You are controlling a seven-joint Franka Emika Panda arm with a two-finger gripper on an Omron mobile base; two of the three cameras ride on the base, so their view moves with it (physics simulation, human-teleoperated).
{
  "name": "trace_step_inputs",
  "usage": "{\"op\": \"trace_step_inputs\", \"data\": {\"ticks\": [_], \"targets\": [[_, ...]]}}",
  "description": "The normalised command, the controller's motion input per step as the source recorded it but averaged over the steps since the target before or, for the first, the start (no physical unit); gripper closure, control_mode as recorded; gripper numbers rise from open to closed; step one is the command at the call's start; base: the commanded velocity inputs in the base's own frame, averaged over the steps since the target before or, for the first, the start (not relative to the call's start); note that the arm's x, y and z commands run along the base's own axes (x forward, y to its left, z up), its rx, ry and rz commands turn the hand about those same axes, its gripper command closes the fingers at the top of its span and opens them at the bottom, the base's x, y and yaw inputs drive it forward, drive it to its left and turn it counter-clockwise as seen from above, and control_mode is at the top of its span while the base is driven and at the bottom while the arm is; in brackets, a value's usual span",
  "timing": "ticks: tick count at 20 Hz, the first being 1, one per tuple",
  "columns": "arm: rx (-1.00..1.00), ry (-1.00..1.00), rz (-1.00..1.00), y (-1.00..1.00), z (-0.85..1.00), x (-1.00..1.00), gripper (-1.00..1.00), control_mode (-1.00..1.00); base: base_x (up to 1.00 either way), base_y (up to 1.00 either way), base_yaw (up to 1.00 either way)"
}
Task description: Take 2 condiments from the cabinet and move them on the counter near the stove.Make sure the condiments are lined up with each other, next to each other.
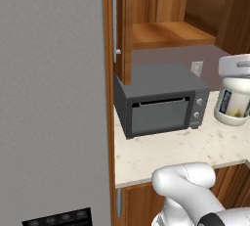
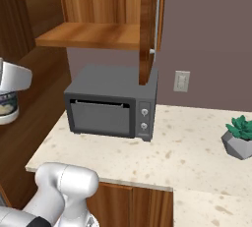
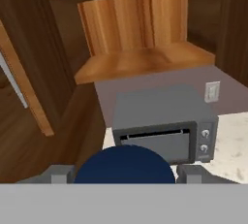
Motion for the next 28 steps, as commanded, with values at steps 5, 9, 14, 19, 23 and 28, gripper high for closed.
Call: {"op": "trace_step_inputs", "data": {"ticks": [5,9,14,19,23,28], "targets": [[-0.01,0.04,0.16,0.01,-0.62,-0.22,1.00,-1.00,0.00,0.00,0.00],[-0.03,0.09,0.07,0.07,-0.57,0.00,1.00,-1.00,0.00,0.00,0.00],[-0.04,0.06,0.00,0.15,-0.22,0.00,1.00,1.00,-0.22,0.01,0.00],[0.00,0.00,0.00,0.00,0.00,0.00,1.00,1.00,-1.00,-0.18,0.00],[0.00,0.00,0.00,0.00,0.00,0.00,1.00,1.00,-1.00,0.13,0.00],[0.00,0.00,0.00,0.00,0.00,0.00,1.00,1.00,-0.69,0.92,0.29]]}}
